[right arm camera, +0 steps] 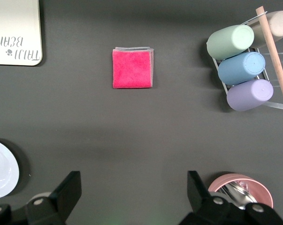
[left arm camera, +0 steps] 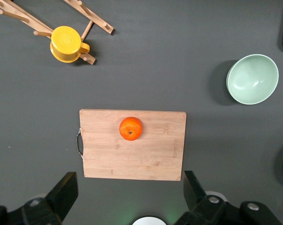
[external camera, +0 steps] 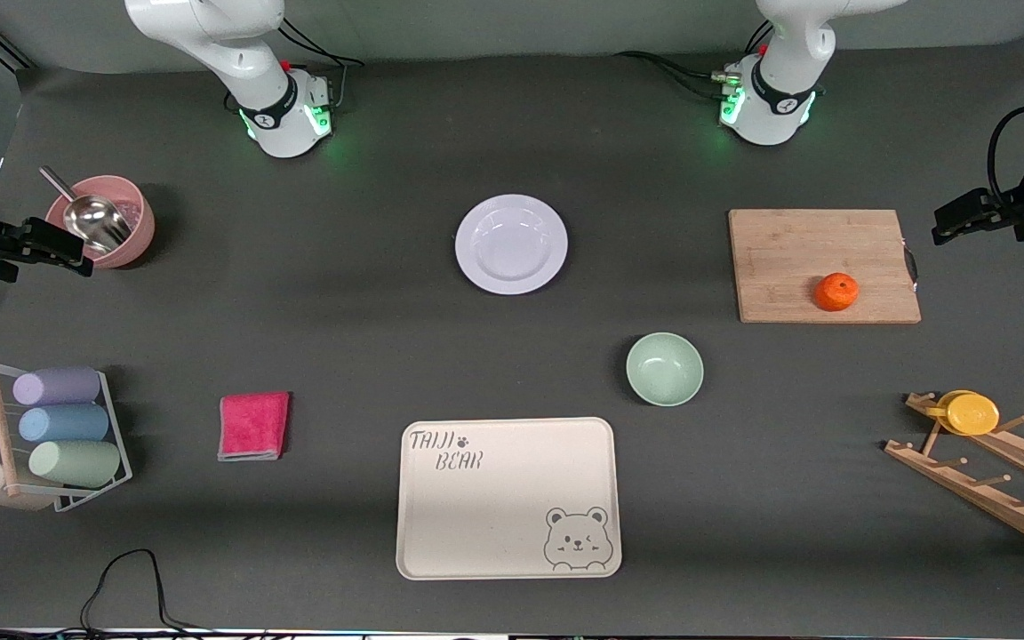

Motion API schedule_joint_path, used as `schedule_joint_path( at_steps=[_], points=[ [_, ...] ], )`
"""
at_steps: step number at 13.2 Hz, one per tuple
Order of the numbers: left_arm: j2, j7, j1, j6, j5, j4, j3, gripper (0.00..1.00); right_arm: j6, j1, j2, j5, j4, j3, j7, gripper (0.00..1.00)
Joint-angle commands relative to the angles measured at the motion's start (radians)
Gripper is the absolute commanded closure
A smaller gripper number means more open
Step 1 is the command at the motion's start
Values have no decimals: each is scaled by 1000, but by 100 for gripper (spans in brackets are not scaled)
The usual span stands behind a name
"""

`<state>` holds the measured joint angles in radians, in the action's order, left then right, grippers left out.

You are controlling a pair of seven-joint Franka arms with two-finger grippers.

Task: Place orange and plate with both arms

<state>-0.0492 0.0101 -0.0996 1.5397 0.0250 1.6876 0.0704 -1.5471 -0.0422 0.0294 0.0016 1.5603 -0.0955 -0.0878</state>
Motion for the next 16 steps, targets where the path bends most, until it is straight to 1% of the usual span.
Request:
schedule_joint_path(
  at_steps=[1,6,9,11,12,14,15,16],
  points=[
    [15,-4,-6,-35,19,-35,11,0,4,-8,-17,-23,17,0,8,0],
    [17,-12,-14,-35,18,-34,12,0,5,-10,-23,-23,24,3,11,0],
    [19,2,-20,-38,18,-35,12,0,27,-35,-26,-23,27,5,34,0],
    [16,18,-25,-87,18,-29,2,0,33,-50,-40,-23,46,5,56,0],
    [5,27,-29,-101,16,-17,-21,0,32,-50,-60,-23,69,5,56,0],
    [-53,56,-32,-121,18,39,-44,0,16,-51,-113,-20,136,5,59,0],
    [-114,73,-31,-122,16,94,-67,0,0,-51,-144,-11,180,5,60,0],
    [-180,76,-31,-122,16,162,-72,0,-28,-53,-181,-9,228,5,60,0]
  ],
)
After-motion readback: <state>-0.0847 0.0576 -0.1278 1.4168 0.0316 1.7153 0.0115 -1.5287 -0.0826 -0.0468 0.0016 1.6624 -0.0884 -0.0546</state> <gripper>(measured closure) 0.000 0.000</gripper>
